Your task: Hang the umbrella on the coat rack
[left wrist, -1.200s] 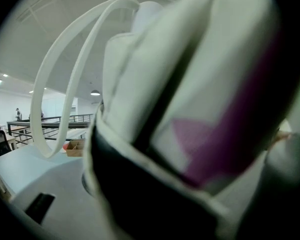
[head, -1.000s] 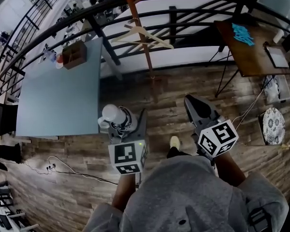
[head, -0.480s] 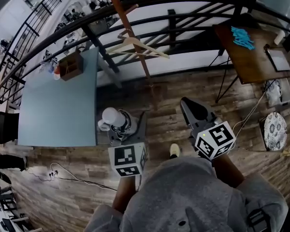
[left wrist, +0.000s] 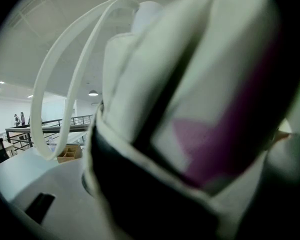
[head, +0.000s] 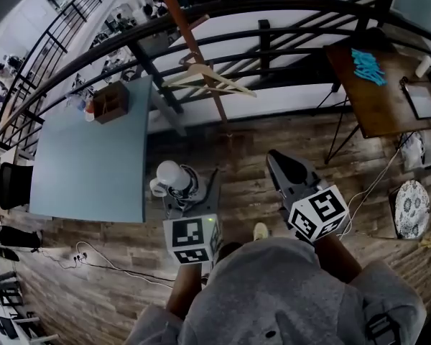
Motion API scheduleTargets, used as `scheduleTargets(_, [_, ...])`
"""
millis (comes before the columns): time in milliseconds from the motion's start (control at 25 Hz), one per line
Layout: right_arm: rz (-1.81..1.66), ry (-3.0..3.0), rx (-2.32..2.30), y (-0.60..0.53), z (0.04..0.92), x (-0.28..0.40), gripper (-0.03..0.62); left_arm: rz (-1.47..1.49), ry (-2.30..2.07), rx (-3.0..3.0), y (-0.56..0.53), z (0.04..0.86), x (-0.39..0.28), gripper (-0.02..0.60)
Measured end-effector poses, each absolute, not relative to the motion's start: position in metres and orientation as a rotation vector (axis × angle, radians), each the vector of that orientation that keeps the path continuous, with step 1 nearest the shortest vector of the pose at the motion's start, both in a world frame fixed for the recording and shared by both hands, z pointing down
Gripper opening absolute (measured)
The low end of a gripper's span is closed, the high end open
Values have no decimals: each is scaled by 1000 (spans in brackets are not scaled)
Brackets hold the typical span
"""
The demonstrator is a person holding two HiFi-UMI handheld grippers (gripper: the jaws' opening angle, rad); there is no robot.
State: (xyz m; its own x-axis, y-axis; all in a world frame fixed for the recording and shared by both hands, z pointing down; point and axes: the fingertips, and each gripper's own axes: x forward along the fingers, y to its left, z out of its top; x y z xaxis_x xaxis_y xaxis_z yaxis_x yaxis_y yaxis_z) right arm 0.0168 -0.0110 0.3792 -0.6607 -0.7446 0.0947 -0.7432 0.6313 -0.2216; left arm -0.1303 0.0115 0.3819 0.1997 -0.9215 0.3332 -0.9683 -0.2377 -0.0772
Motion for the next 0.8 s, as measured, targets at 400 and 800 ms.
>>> scheduleTargets(400, [-361, 2822, -1288, -15, 373, 24, 26, 472, -1843, 2327, 6, 381, -123, 298])
scheduleTargets(800, [-366, 2831, -1298, -12, 375, 27, 26, 475, -1814, 2351, 5, 380, -115, 298])
